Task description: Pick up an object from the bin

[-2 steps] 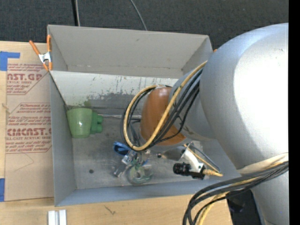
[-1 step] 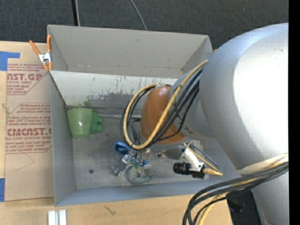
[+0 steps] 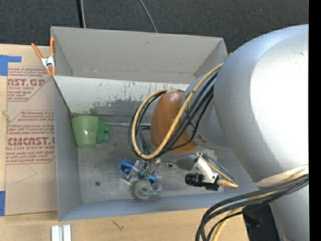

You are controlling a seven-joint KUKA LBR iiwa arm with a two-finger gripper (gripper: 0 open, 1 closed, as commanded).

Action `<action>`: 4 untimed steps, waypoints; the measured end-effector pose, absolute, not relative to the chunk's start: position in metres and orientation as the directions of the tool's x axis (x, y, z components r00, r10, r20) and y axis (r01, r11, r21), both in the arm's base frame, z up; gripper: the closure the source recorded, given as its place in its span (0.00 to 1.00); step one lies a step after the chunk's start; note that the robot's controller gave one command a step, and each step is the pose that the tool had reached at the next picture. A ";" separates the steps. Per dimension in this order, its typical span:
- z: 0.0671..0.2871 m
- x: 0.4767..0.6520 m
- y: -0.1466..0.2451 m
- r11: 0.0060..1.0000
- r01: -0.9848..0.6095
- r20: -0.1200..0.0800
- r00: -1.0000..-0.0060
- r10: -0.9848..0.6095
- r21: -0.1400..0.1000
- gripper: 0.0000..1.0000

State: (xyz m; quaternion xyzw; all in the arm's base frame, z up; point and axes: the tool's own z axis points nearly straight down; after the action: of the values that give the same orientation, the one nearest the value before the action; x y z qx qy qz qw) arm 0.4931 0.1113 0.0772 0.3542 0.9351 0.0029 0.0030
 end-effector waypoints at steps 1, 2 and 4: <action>0.088 0.493 0.111 0.749 0.662 0.000 -0.749 0.662 0.000 1.00; 0.130 0.494 0.112 0.750 0.661 -0.001 -0.750 0.661 0.002 1.00; 0.181 0.494 0.113 0.752 0.660 -0.001 -0.752 0.660 0.002 1.00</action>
Offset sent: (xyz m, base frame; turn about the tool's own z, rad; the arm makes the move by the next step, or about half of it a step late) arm 0.0001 -0.0002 0.0104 0.0000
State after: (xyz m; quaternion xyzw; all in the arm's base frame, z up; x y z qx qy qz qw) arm 0.4937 0.1127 0.1806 0.3524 0.9358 0.0009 0.0009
